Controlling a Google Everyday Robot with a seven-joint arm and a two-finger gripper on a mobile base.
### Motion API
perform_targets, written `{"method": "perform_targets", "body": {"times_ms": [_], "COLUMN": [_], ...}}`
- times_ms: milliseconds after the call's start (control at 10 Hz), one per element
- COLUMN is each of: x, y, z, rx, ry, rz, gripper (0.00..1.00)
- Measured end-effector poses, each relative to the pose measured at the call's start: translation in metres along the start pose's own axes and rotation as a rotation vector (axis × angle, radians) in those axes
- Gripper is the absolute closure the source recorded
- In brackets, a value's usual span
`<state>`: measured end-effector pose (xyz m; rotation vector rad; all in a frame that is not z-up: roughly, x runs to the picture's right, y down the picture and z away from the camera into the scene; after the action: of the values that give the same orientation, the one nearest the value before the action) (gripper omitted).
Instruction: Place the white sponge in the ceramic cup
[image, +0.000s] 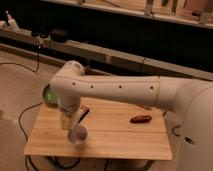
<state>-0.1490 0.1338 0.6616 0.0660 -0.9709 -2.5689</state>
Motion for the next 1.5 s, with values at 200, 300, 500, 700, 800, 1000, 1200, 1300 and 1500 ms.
{"method": "perform_targets", "body": {"times_ms": [200,300,500,700,800,1000,1200,1300,1500], "x": [-0.012,-0.015,-0.024,-0.031,-0.035,-0.038,-0.037,-0.036,-0.035], "y": [-0.017,-0.022,-0.026,-0.028,-0.027,-0.026,-0.026,-0.026,-0.024], "z": [-0.003,-0.004,-0.003,-0.002,0.0,0.003,0.011,0.013,0.016], "rx": [0.008,0.009,-0.002,-0.02,-0.031,-0.039,-0.033,-0.032,-0.031], "ry": [-0.002,-0.005,-0.02,-0.037,-0.046,-0.051,-0.038,-0.032,-0.02], "rz": [-0.014,-0.018,-0.016,-0.004,0.005,0.02,0.037,0.043,0.055], "gripper": [0.41,0.41,0.37,0.22,0.2,0.2,0.2,0.2,0.2]}}
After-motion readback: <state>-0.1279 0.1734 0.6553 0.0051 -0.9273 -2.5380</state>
